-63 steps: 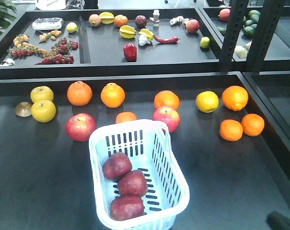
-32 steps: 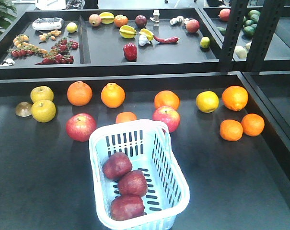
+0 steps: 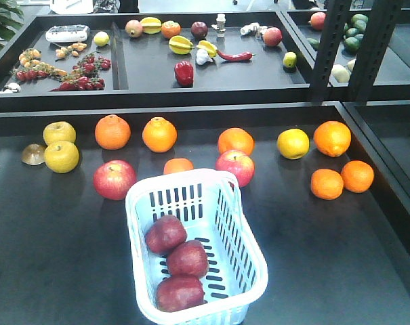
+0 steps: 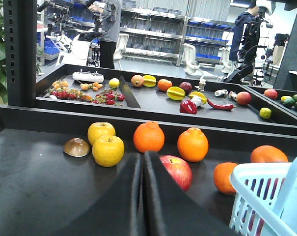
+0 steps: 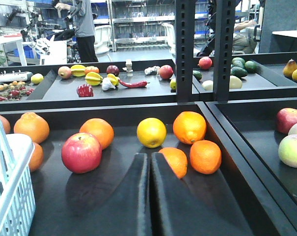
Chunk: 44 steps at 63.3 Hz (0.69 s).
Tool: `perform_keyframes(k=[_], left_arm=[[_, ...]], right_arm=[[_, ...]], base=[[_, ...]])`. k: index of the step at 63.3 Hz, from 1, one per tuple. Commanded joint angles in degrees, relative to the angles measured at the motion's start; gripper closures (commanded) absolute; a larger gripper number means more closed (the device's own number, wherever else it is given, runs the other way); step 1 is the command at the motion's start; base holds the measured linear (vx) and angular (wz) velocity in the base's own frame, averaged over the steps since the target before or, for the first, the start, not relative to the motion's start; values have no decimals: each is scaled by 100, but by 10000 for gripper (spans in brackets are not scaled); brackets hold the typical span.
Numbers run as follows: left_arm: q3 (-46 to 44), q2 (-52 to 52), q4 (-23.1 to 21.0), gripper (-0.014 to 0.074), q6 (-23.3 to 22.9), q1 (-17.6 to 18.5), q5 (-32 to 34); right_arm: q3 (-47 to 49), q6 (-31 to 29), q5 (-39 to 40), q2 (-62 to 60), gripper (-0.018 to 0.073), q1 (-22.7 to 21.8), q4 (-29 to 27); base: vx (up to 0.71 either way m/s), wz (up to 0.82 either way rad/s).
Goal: Pick three apples into basket with both arms
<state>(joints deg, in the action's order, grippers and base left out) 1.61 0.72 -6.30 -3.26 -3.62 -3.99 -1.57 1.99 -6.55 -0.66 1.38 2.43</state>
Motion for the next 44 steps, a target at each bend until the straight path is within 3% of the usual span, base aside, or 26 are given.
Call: perform_keyframes(k=[1, 8, 44], left_arm=[[-144, 74, 2, 603, -32, 13, 399], [-144, 74, 2, 603, -32, 13, 399], [-144, 74, 2, 603, -32, 13, 399]], right_arm=[[-86, 141, 489, -73, 564, -31, -2], [-86, 378, 592, -73, 564, -31, -7], [-80, 358, 707, -73, 564, -24, 28]], base=[[0, 0], [0, 0], [0, 0]])
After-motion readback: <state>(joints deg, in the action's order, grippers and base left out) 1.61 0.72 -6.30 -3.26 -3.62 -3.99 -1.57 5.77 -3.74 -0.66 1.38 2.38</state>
